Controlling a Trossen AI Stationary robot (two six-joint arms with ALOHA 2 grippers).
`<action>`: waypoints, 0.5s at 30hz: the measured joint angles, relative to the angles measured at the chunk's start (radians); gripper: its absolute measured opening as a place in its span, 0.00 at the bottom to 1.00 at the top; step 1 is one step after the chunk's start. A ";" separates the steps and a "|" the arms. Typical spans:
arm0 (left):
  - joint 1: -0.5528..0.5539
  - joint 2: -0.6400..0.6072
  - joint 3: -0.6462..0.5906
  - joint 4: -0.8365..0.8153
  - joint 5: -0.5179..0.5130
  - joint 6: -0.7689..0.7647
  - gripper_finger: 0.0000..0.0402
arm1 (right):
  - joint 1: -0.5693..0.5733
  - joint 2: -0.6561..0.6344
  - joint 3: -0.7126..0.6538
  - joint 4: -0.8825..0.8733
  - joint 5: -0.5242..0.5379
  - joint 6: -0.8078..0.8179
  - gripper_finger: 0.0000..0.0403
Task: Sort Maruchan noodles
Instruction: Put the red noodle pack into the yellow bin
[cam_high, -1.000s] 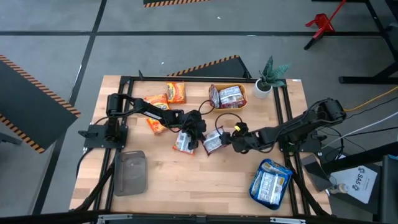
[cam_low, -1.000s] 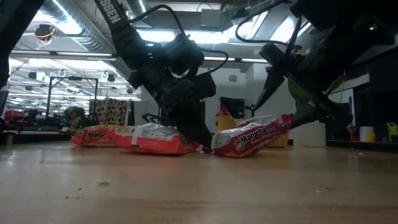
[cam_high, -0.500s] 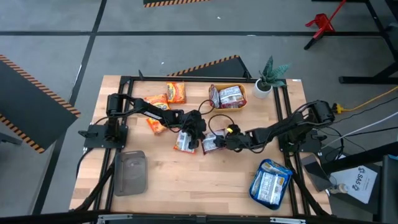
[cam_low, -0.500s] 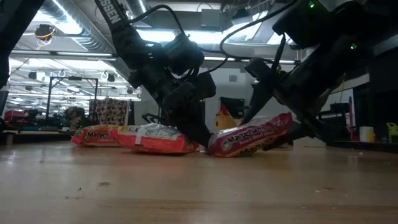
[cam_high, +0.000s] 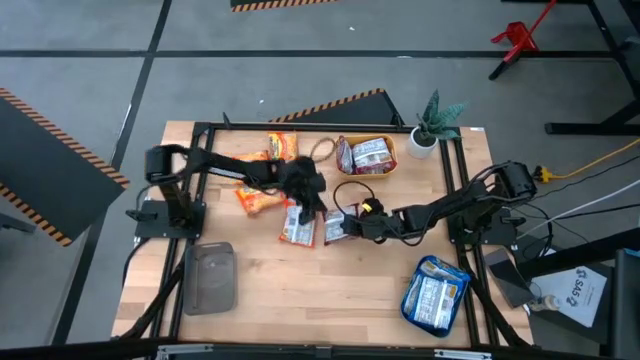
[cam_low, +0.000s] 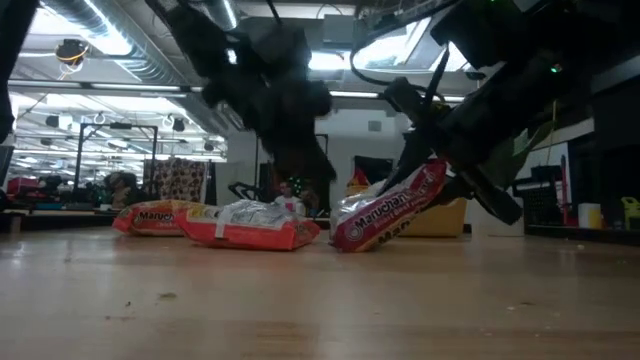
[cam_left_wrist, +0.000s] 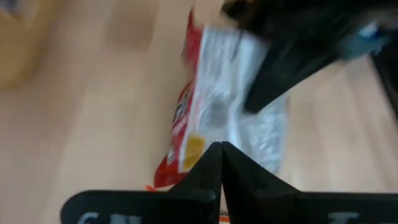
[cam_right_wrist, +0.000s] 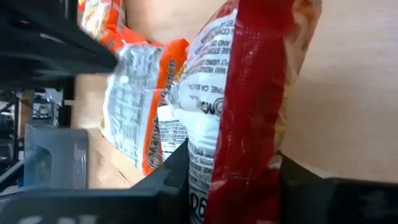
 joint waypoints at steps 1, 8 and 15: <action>0.011 -0.038 0.000 -0.014 0.001 0.000 0.00 | -0.009 -0.009 0.003 -0.001 -0.005 -0.002 0.23; 0.107 -0.312 0.001 -0.079 0.013 -0.073 0.00 | -0.156 -0.190 0.011 -0.017 -0.015 -0.144 0.23; 0.186 -0.473 0.002 -0.106 0.020 -0.063 0.00 | -0.439 -0.445 0.012 -0.176 -0.191 -0.364 0.24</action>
